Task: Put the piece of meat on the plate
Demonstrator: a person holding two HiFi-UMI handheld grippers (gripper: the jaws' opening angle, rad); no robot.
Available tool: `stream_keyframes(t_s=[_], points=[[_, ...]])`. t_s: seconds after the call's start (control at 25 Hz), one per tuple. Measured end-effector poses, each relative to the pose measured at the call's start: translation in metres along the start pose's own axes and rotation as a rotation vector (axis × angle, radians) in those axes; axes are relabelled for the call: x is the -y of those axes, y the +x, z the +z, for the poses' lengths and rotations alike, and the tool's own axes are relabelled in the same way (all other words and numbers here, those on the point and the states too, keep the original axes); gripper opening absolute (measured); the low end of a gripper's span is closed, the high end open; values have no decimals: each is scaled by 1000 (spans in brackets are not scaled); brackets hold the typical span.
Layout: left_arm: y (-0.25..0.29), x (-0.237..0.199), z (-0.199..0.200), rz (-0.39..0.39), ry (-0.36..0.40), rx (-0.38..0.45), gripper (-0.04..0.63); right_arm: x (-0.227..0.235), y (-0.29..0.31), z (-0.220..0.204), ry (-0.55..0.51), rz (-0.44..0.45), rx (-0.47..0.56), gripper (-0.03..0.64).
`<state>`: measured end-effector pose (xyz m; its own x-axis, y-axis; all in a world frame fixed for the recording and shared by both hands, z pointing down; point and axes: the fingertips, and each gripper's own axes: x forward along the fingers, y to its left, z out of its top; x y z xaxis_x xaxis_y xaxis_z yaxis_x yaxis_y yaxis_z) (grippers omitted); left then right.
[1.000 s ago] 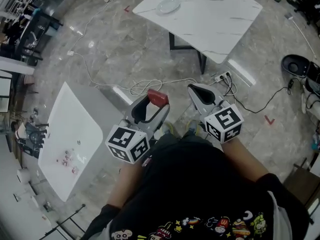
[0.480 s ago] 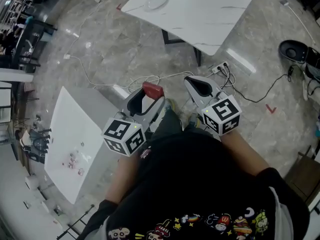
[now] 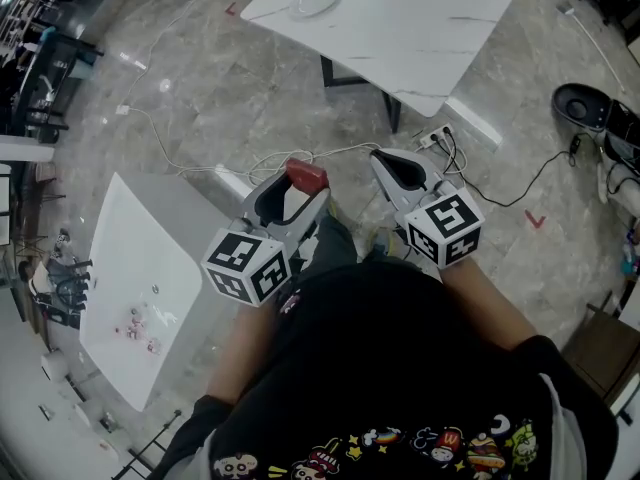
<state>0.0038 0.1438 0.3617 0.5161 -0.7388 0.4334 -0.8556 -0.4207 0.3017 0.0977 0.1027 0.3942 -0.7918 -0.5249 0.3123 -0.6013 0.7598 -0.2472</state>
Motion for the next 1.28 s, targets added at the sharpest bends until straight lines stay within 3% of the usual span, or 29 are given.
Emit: stream_keyframes(t_s=[0.4, 0.8, 1.28], points=[[4, -87, 24, -28, -27, -1, 382, -5, 83, 26, -3, -28, -32, 23], [13, -168, 60, -116, -12, -12, 382, -8, 156, 60, 13, -119, -25, 23], [16, -227, 81, -199, -4, -18, 382, -12, 207, 80, 17, -208, -30, 23]])
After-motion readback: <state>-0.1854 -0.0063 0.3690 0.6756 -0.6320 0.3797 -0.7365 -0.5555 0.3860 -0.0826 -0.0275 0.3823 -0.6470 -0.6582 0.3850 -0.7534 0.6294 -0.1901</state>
